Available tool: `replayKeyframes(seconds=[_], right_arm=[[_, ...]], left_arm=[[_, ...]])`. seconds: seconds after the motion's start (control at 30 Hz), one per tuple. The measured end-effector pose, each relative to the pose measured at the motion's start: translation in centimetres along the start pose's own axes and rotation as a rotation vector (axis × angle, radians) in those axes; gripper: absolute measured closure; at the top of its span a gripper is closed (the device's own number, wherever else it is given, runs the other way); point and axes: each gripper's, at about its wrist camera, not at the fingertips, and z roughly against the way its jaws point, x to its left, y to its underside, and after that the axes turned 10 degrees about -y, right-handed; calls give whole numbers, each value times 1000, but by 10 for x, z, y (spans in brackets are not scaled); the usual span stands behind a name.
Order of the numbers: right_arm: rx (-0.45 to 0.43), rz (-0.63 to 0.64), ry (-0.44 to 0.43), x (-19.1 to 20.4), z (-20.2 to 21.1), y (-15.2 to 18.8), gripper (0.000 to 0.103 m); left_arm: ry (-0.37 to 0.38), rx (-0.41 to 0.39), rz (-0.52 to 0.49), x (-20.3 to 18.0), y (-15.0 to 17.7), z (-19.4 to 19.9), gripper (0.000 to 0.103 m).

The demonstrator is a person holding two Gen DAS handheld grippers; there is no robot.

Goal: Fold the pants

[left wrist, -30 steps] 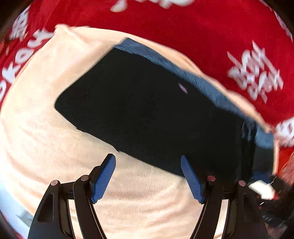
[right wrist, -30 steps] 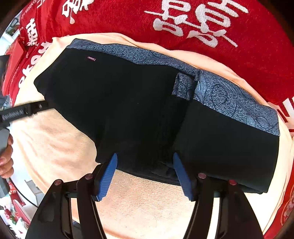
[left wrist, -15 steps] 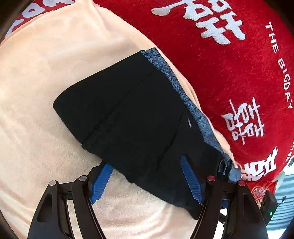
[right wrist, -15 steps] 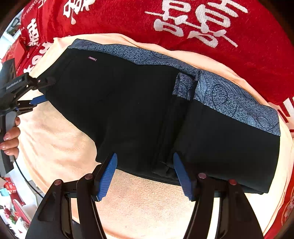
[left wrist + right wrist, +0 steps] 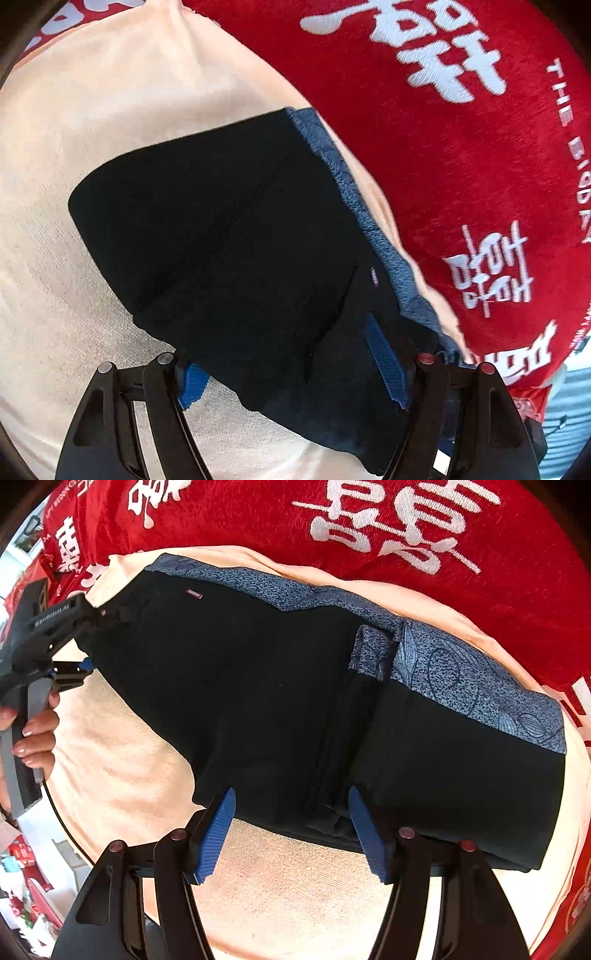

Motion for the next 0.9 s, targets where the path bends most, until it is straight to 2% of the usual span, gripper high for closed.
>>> replayKeyframes(seconds=[0.07, 0.1, 0.13, 0.2, 0.3, 0.37, 0.47, 0.53, 0.63, 0.7, 0.83, 0.9], right_arm=[[8, 0, -5, -1, 2, -2, 35], [7, -7, -10, -2, 7, -6, 35], [1, -15, -15, -1, 12, -8, 35], [-35, -44, -46, -1, 31, -20, 35], [-99, -82, -122, 0, 63, -54, 33], [-94, -99, -174, 2, 70, -80, 25], [-66, -120, -297, 13, 67, -132, 22], [12, -111, -388, 32, 51, -172, 20], [97, -62, -440, 68, 28, -212, 20], [184, 12, -473, 108, 6, -235, 19], [340, 111, -447, 165, -36, -253, 18], [421, 174, -377, 187, -59, -255, 18]], left_arm=[[-93, -27, -34, -10, 2, 4, 39], [-165, -43, -77, -17, 4, 5, 58], [-218, -56, -118, -23, 5, 5, 64], [-264, -97, -198, -34, 11, 10, 68], [-369, -196, -401, -64, 31, 20, 69], [-426, -256, -518, -81, 45, 23, 69], [-476, -308, -635, -94, 62, 21, 69], [-505, -334, -703, -99, 71, 19, 69], [-524, -352, -738, -99, 73, 18, 69], [-538, -360, -755, -98, 74, 19, 69], [-553, -382, -778, -102, 78, 19, 69], [-558, -393, -789, -98, 79, 24, 69]])
